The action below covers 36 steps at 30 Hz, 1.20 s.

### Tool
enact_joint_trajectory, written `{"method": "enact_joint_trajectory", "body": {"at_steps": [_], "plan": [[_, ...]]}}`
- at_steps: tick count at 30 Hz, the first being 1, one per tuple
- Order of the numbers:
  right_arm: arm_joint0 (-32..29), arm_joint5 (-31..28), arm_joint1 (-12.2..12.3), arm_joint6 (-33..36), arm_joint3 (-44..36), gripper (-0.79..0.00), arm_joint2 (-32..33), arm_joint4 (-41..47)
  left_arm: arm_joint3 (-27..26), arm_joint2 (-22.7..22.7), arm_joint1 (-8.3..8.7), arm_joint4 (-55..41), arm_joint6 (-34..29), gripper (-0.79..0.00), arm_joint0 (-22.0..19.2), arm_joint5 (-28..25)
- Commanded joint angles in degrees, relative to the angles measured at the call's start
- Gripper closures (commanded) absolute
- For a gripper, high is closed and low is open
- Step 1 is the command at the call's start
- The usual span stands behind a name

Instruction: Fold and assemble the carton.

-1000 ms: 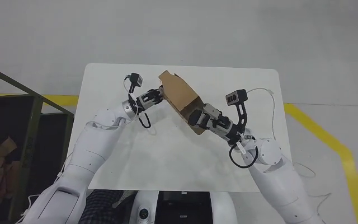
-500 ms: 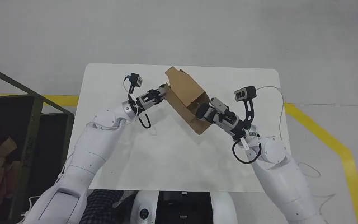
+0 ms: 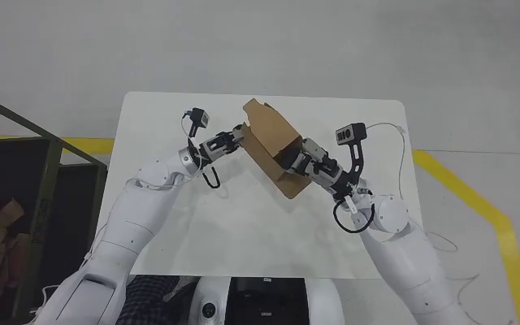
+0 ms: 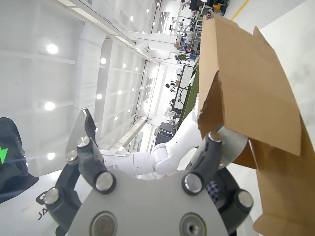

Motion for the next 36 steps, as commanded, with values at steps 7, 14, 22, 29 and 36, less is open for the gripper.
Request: {"method": "enact_joint_trajectory", "body": {"at_steps": [7,14,22,29,36], "plan": [[1.4,0.4,-0.6,-3.5,0.4,-0.785,-1.4,-3.7,-0.6,0.3,-0.23,0.5,0.6,0.000,0.3,-0.2],[1.6,0.9,-1.0,-7.3,-0.3,-0.699,-2.1,-8.5,-0.5,0.3,-0.37,0.9,0.7,0.000,0.3,-0.2],[1.7,0.9,-1.5,-11.3,-0.6,-0.400,-2.8,-10.8,-0.6,0.3,-0.55,1.1,1.1,0.000,0.3,-0.4],[1.8,2.1,-1.8,-12.3,-0.4,-0.388,-3.2,-11.4,-0.9,0.1,-0.66,1.5,1.5,0.000,0.4,-0.7],[2.0,3.8,-2.0,-13.3,-1.0,-0.357,-3.2,-14.4,-2.2,-0.2,-0.59,4.9,3.4,0.000,1.0,-2.0]]}}
